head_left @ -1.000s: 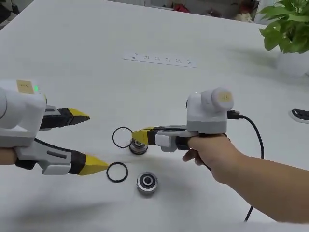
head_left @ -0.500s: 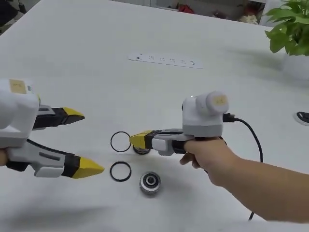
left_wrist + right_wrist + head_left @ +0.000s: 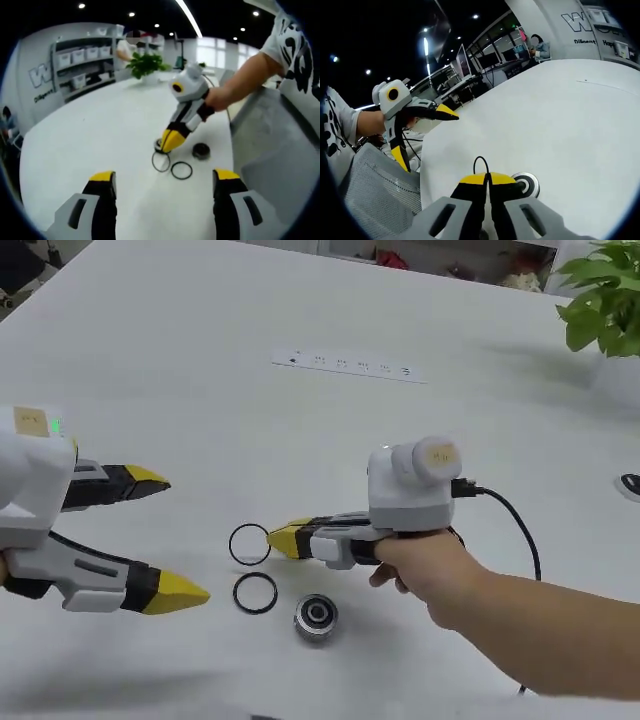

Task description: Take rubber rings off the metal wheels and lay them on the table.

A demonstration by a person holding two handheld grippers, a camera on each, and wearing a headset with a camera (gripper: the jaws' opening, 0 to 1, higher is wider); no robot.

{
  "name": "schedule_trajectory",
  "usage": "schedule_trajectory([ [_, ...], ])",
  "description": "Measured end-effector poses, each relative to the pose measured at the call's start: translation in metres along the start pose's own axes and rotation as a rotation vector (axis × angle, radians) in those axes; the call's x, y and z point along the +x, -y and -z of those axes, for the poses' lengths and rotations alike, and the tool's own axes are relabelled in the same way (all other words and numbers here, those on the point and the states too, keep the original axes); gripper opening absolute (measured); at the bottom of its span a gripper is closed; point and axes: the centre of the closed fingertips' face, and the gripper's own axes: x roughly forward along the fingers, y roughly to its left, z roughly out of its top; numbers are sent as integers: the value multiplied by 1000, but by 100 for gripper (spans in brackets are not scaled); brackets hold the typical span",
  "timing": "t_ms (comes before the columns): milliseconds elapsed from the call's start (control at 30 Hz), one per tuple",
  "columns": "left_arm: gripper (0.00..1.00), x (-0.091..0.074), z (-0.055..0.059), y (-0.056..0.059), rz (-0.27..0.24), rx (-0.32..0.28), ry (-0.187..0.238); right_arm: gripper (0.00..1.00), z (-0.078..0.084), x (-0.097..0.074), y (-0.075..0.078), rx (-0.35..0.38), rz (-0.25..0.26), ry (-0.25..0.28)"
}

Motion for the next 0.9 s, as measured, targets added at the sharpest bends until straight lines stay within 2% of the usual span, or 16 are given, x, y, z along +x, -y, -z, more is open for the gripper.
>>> schedule_trajectory([
  [433,80,-3,1,-1,-6,6,-11,0,5,5,0,-74,12,-37],
  [900,79,0,0,-2,-2,5,-18,8,0,-4,-1,-113,16,-28],
])
